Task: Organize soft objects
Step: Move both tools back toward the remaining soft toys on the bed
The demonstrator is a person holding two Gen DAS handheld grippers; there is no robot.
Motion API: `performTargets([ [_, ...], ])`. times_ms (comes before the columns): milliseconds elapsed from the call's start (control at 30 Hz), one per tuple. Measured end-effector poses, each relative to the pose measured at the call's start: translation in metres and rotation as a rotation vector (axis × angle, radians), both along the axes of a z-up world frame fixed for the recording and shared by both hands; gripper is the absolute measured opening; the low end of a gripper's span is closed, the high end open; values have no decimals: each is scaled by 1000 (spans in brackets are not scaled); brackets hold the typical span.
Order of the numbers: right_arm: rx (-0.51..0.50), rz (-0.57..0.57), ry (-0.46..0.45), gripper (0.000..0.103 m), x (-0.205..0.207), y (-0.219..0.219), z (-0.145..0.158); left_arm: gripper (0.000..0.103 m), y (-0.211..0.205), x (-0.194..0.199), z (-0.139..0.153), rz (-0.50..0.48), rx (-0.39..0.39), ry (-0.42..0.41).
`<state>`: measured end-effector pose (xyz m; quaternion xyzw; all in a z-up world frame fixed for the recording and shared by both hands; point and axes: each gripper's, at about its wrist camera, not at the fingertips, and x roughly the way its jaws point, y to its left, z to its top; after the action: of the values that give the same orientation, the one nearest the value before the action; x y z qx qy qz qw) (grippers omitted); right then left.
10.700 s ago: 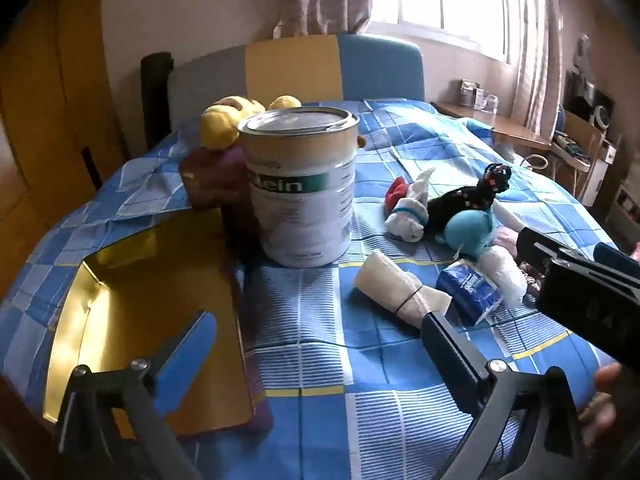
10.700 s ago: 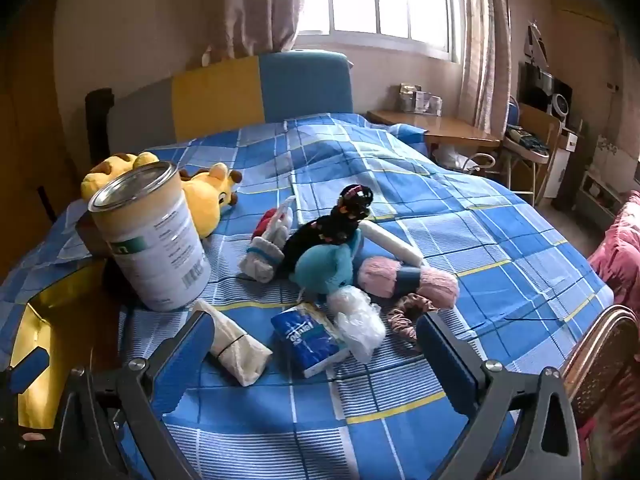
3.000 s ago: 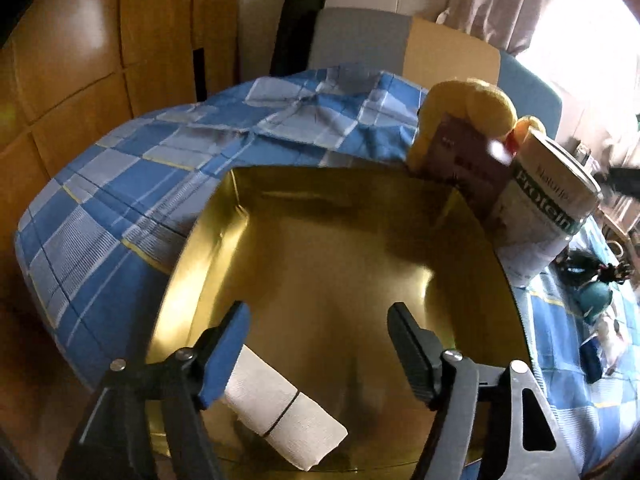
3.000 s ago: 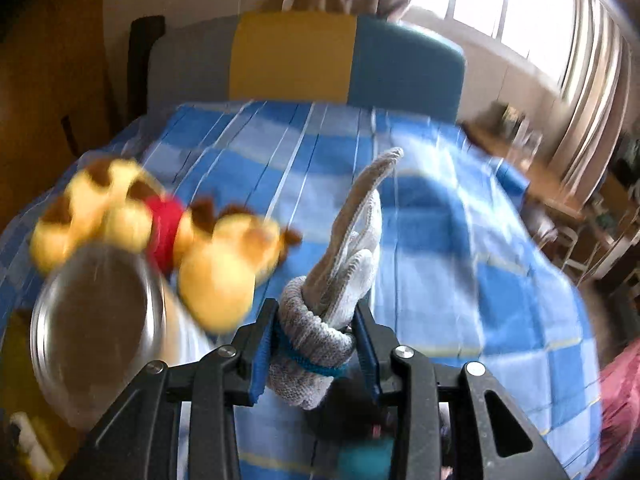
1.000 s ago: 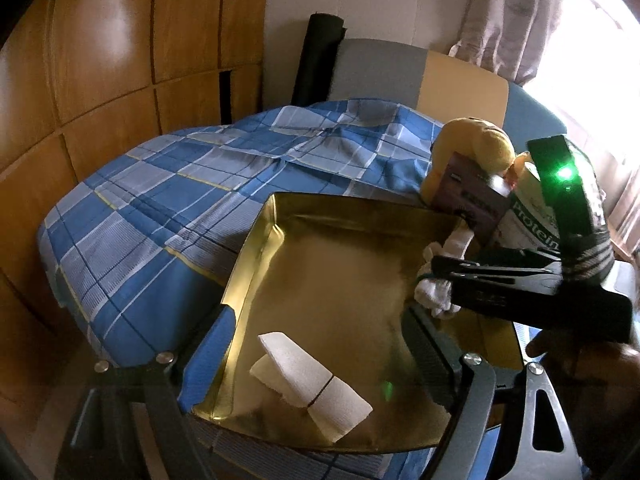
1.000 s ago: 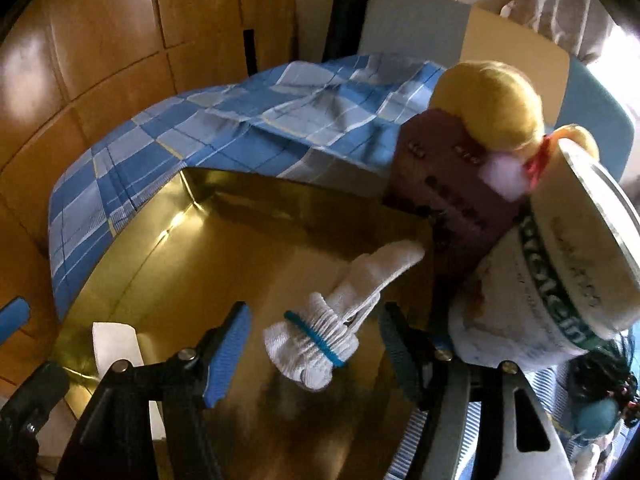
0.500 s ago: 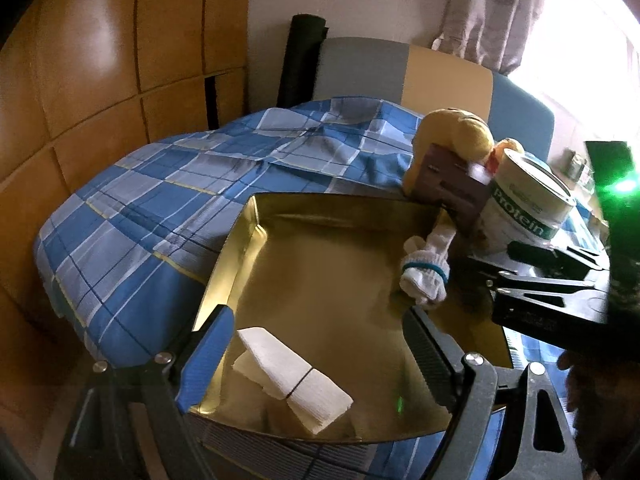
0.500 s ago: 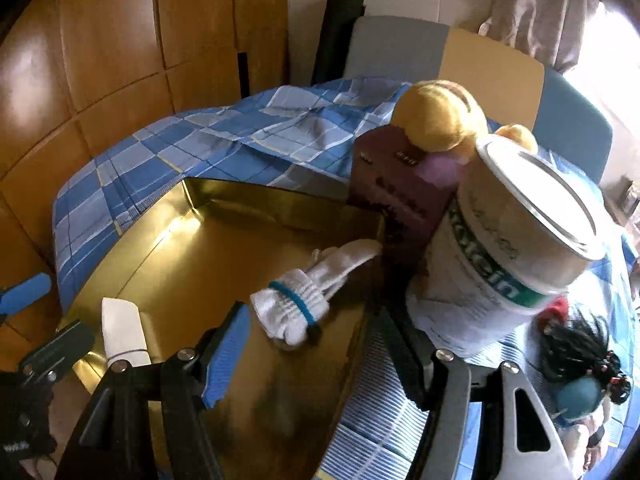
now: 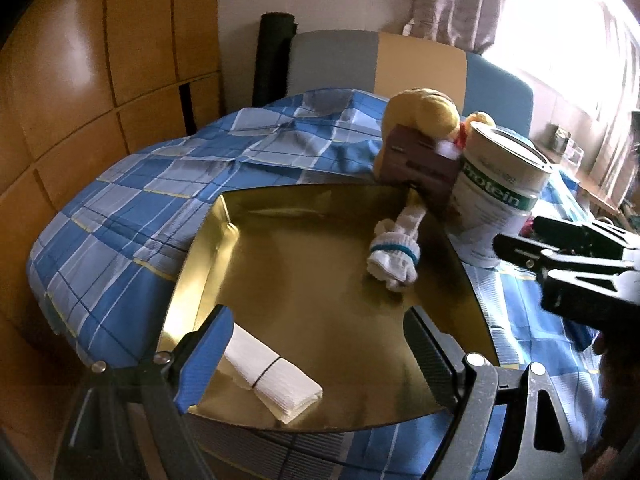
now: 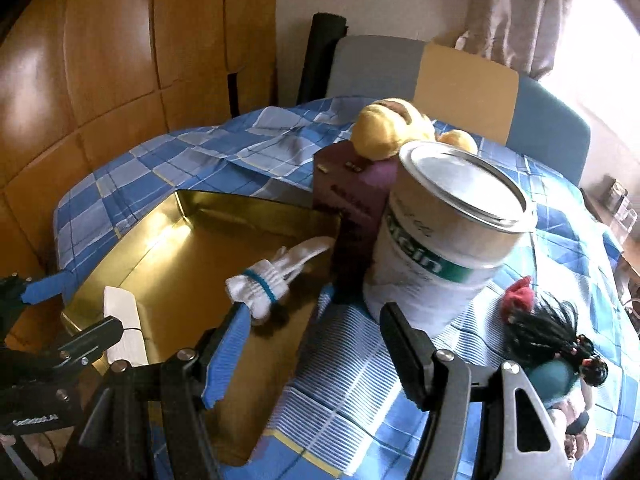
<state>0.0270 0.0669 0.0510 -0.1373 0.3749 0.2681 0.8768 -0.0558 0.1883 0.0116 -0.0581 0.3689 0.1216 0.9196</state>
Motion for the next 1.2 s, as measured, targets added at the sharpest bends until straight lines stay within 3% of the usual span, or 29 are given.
performTargets([
  [300,19,-123,-68,68,4,-62,22,87,-25,3,6,-66,64,-10],
  [600,42,-342,-104,68,23,-149,34,87,-54,9,7,-142,96,-8],
  [900,78,-613,-135,68,41,-244,23,87,-91,17,7,-236,135,0],
  [1000,113,-753,-136,68,42,-281,14,87,-104,24,6,-277,128,15],
  [1133,278,-932,-101,68,35,-329,11,87,-128,39,3,-356,92,43],
  [1200,334,-970,-63,68,33,-344,7,87,-145,49,1,-403,74,59],
])
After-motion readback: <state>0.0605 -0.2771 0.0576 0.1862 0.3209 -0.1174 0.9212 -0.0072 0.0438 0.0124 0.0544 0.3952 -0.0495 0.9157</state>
